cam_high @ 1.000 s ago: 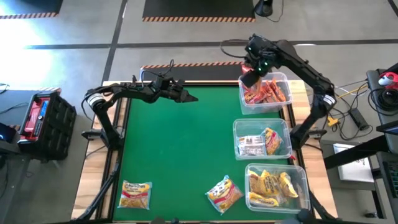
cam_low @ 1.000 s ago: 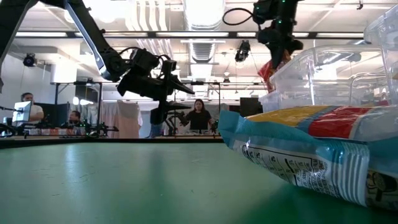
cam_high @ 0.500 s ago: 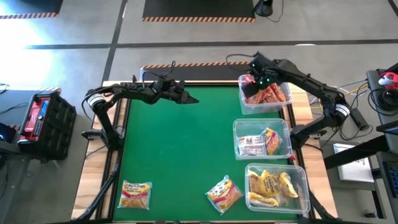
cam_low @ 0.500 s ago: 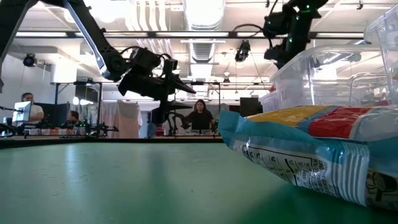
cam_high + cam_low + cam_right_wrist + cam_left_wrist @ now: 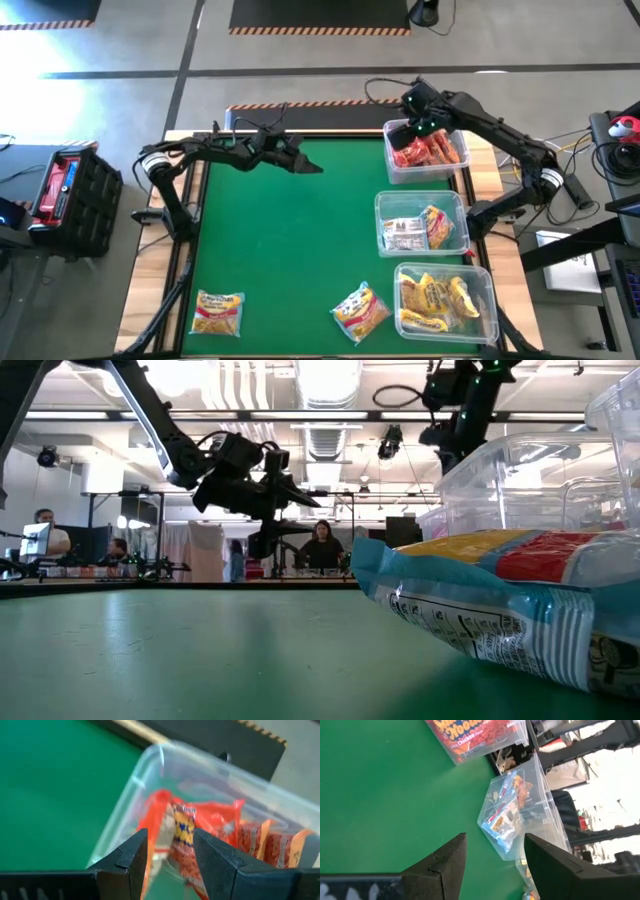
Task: Sort Maruchan noodles
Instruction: Move the right blue noodle pack to the center of the table
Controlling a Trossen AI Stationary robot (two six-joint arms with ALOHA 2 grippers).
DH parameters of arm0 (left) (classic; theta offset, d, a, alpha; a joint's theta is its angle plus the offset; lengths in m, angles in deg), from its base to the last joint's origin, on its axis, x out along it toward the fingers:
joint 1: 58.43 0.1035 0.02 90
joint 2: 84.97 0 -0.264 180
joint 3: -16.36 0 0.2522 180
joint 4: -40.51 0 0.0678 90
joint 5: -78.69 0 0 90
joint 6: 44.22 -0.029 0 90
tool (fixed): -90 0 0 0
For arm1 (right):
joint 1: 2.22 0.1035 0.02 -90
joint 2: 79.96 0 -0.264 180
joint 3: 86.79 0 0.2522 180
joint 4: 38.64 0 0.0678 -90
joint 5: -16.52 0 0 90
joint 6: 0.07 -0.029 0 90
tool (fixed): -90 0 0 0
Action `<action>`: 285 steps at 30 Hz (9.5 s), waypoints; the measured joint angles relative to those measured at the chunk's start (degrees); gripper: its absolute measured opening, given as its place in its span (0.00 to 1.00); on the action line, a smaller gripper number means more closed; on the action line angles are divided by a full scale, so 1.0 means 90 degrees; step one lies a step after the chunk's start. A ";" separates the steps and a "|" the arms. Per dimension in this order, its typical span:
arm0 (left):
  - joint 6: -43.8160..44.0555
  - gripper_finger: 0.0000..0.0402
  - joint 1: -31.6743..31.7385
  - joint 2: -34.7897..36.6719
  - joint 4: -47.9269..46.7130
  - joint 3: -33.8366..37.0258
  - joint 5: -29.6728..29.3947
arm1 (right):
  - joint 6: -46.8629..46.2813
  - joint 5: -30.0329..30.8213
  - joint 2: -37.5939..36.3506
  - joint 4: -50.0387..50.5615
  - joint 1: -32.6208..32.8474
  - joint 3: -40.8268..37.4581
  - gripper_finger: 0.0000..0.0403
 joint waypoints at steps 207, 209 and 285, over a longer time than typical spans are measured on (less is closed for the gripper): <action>0.5253 0.45 -0.9689 -0.1224 -0.4160 -0.3959 -1.0326 | -0.4010 -0.1192 0.2940 -0.5148 0.8942 -0.1304 0.29; 0.5253 0.45 -0.9689 -0.1224 -0.4165 -0.3959 -1.0326 | -0.3945 -0.1169 0.3120 -0.5158 0.8935 -0.1243 0.29; 0.9026 0.45 -0.9486 -0.0253 -1.2678 -0.3889 -1.1439 | 0.0378 0.0006 0.3621 -0.4913 0.5042 0.0062 0.29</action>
